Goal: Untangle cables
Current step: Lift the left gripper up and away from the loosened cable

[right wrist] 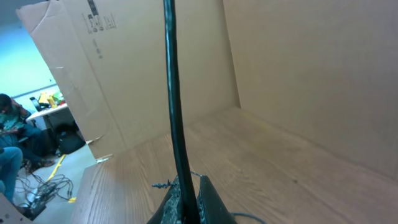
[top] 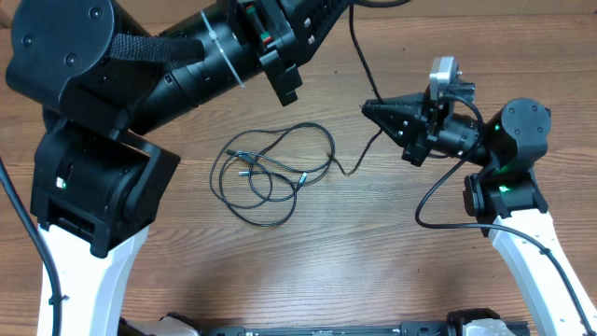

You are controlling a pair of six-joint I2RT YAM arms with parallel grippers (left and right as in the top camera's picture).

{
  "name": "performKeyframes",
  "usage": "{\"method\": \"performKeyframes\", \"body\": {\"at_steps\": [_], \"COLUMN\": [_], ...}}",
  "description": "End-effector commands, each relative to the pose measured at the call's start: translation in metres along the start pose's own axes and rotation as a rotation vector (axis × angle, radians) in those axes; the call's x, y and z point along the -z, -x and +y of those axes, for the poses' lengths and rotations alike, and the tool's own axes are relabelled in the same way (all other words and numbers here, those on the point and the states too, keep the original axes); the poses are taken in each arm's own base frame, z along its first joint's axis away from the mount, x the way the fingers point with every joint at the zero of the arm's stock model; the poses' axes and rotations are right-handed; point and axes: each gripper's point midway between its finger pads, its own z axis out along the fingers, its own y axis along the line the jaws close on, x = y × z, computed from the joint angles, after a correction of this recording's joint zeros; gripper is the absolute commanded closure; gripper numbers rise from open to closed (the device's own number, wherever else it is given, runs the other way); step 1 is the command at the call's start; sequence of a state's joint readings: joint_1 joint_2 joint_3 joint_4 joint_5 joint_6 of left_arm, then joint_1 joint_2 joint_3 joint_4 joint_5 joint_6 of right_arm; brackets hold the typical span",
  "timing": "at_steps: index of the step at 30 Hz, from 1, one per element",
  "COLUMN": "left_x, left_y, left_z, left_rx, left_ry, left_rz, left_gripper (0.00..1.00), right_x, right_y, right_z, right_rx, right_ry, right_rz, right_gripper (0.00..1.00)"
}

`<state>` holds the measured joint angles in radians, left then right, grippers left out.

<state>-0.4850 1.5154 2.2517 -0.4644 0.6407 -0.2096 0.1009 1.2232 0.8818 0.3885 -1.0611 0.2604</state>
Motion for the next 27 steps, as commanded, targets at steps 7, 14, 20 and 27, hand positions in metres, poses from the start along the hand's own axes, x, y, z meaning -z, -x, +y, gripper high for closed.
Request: {"method": "performKeyframes", "body": {"at_steps": [7, 14, 20, 27], "left_x": [0.002, 0.003, 0.005, 0.012], "left_y": [-0.009, -0.012, -0.031, -0.075], "left_z": [0.028, 0.031, 0.034, 0.038], "left_rx": [-0.018, -0.012, -0.061, -0.057], "left_ry": [0.163, 0.185, 0.192, 0.198], "left_rz": [0.03, 0.04, 0.121, 0.293], "left_gripper": [0.67, 0.0, 0.0, 0.0], "right_x": [-0.001, 0.003, 0.03, 0.093], "right_y": [0.005, -0.001, -0.007, 0.008], "right_z": [0.003, -0.023, -0.071, -0.123], "right_rx": [0.01, -0.065, -0.14, -0.142], "right_ry": [-0.005, -0.139, -0.37, -0.629], "right_rz": [-0.008, -0.006, -0.019, -0.101], "right_gripper": [0.96, 0.96, 0.96, 0.96]}}
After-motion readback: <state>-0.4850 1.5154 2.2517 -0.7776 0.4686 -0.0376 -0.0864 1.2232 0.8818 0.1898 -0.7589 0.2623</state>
